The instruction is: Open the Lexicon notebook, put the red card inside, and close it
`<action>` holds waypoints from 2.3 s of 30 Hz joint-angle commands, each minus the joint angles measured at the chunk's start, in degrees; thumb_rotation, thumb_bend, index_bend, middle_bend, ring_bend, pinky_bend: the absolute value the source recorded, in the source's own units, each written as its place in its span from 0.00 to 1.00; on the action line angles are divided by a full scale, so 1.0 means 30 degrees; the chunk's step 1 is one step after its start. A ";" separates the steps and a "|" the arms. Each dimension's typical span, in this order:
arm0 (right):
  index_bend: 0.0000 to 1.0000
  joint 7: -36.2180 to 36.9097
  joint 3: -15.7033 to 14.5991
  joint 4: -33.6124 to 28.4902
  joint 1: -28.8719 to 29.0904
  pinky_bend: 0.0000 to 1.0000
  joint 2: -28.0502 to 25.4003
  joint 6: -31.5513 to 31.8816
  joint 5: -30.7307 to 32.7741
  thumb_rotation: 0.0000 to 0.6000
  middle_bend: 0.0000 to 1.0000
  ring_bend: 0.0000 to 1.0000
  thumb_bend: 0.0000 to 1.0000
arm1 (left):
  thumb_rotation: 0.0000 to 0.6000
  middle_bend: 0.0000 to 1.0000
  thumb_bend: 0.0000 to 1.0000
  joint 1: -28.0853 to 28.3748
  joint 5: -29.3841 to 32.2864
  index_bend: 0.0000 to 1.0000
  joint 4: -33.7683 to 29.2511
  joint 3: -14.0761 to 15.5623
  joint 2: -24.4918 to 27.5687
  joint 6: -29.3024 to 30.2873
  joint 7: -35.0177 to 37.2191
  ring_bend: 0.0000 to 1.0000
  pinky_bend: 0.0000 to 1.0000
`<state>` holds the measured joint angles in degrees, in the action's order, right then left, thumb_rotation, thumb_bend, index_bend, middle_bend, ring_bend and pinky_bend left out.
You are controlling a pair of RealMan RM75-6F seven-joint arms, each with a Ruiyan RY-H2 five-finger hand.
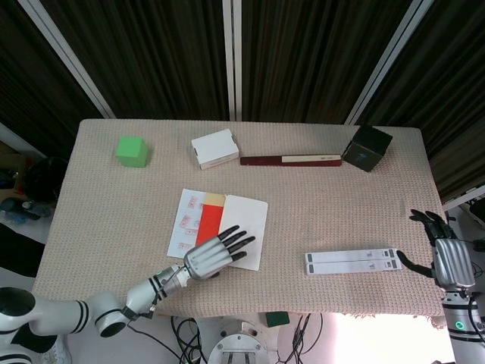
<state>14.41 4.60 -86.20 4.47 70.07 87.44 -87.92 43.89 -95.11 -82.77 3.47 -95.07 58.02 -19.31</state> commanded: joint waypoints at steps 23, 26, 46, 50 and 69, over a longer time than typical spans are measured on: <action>0.17 0.0616 -0.0014 0.0601 -0.0123 0.25 0.0265 0.0101 0.0129 1.00 0.24 0.13 0.16 | 1.00 0.00 0.22 -0.0461 0.0344 0.26 0.2692 -0.0811 -0.3040 0.0649 0.1349 0.00 0.07; 0.17 0.0622 -0.0009 0.0616 -0.0143 0.25 0.0279 0.0141 0.0126 1.00 0.24 0.13 0.16 | 1.00 0.00 0.23 -0.0429 0.0266 0.26 0.3143 -0.0904 -0.3281 0.0763 0.1393 0.00 0.07; 0.17 0.0706 0.0029 0.0680 -0.0152 0.25 0.0353 0.0206 0.0072 1.00 0.23 0.13 0.16 | 1.00 0.00 0.34 -0.1970 -0.0963 0.25 0.8688 -0.0779 -0.5246 0.5367 0.5402 0.00 0.07; 0.17 0.0609 0.0028 0.0651 -0.0079 0.25 0.0393 0.0084 0.0076 1.00 0.23 0.13 0.16 | 1.00 0.00 0.34 -0.2565 -0.0515 0.25 0.9458 -0.1045 -0.5571 0.6101 0.6157 0.00 0.07; 0.17 -0.0188 0.0108 -0.0030 0.0359 0.25 0.0262 -0.0301 -0.0074 1.00 0.23 0.13 0.16 | 1.00 0.00 0.33 -0.4248 0.2375 0.23 0.8638 -0.2872 -0.5704 0.6516 0.8940 0.00 0.06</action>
<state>13.86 4.93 -86.27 5.53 70.86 86.55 -88.15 31.33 -88.21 -56.68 -4.96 -112.17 77.48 7.36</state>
